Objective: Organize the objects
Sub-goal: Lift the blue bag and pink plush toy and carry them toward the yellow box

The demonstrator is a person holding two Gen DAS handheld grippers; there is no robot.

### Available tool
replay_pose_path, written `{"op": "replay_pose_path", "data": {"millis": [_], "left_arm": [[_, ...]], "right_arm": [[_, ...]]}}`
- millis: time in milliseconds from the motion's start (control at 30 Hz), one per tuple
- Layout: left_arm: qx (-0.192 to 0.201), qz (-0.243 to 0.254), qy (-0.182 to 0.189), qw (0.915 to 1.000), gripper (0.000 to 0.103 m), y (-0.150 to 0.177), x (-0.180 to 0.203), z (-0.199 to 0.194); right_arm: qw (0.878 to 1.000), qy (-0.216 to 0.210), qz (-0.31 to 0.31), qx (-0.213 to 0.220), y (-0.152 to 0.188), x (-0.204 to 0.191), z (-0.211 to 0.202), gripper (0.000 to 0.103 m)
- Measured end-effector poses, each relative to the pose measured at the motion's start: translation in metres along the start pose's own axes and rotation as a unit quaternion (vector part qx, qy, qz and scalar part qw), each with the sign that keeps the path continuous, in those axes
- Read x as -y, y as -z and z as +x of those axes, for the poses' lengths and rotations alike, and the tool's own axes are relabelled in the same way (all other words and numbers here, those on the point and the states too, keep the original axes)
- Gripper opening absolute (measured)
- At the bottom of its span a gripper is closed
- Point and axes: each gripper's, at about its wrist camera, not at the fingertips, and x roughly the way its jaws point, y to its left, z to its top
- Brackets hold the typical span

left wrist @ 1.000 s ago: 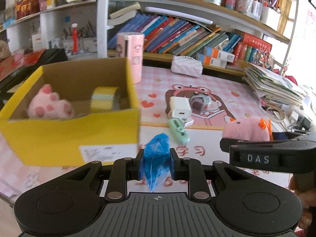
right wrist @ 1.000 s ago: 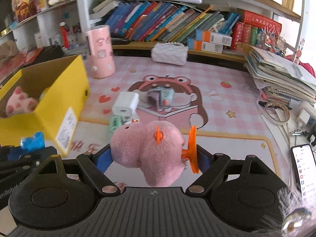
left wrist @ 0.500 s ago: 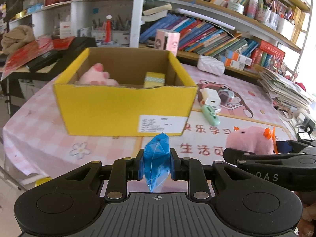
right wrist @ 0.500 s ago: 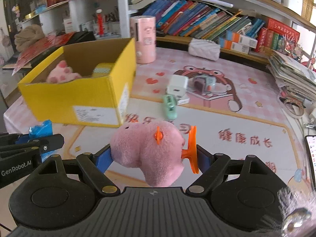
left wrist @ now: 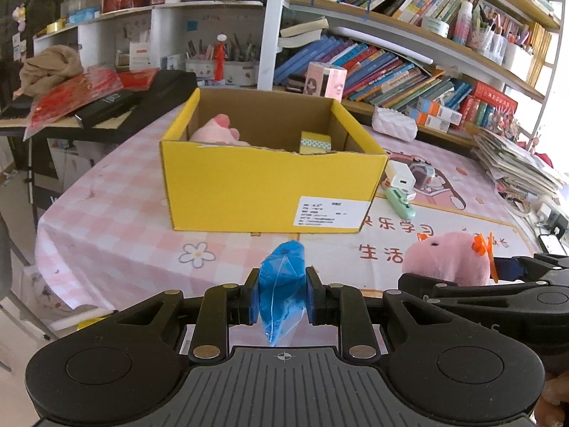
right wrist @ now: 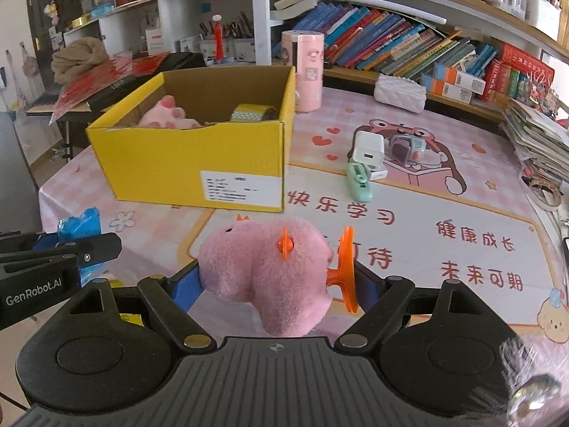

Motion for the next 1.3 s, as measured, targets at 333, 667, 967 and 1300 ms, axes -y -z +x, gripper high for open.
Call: {"op": "replay_pose_path", "data": {"millis": [333, 667, 967, 1300], "left_arm": [[0.008, 0.006, -0.003, 0.9999, 0.022, 0.004, -0.017, -0.011], [0.013, 0.001, -0.013, 0.9998, 0.022, 0.006, -0.033, -0.019], [0.025, -0.003, -0.009, 0.9996, 0.022, 0.002, -0.036, -0.022], [0.058, 0.01, -0.013, 0.9982, 0.022, -0.026, -0.036, -0.014]], "right_arm": [[1.0, -0.004, 0.0, 0.006, 0.005, -0.021, -0.005, 0.083], [1.0, -0.014, -0.007, 0.009, 0.006, -0.041, -0.005, 0.083], [1.0, -0.015, -0.022, 0.011, 0.004, -0.05, -0.007, 0.083], [0.998, -0.014, -0.044, 0.05, -0.019, -0.05, -0.005, 0.083]]}}
